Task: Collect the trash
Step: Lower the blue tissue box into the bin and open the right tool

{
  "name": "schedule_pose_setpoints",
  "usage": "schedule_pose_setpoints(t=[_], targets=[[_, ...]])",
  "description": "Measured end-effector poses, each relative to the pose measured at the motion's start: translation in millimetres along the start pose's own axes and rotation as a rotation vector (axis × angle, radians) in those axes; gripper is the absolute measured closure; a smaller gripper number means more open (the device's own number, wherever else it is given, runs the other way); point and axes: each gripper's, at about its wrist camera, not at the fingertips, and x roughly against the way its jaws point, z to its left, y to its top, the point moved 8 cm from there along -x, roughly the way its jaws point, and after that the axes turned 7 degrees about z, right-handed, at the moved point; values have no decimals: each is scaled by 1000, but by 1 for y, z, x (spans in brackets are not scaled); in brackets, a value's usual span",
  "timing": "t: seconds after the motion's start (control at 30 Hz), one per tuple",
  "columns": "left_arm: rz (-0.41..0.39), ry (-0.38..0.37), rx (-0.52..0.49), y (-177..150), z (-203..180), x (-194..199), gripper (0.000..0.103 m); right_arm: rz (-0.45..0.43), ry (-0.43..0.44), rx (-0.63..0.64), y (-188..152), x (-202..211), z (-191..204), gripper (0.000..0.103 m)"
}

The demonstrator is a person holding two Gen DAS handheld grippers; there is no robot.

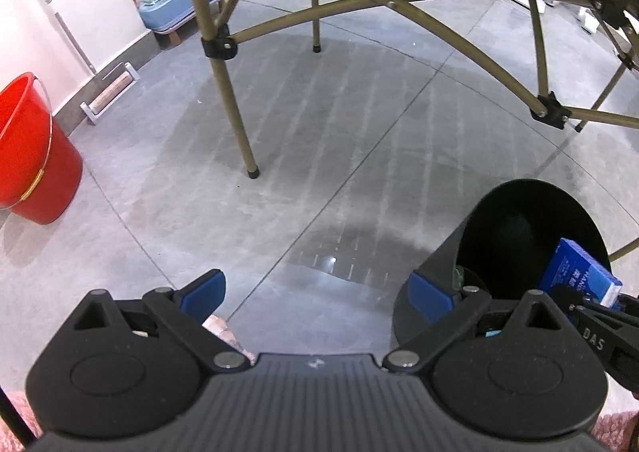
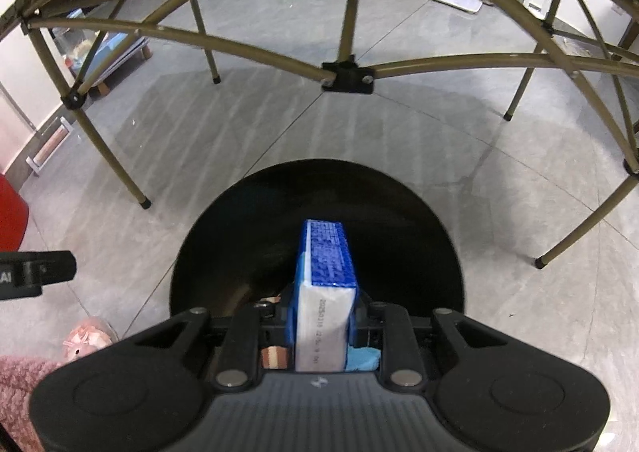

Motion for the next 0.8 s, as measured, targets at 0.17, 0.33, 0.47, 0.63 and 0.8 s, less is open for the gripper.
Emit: schedule_pose_setpoints(t=[0.17, 0.33, 0.47, 0.63, 0.8], targets=[[7, 8, 3, -2, 4, -3, 3, 34, 2, -9, 4, -18, 7, 81], [17, 14, 6, -2, 6, -8, 3, 64, 0, -21, 2, -32, 8, 81], [24, 21, 6, -3, 7, -10, 3, 72, -5, -20, 1, -35, 9, 80], [30, 22, 9, -2, 4, -12, 3, 72, -14, -7, 1, -37, 10, 80], [25, 14, -8, -4, -1, -11, 3, 69, -16, -4, 1, -35, 7, 80]])
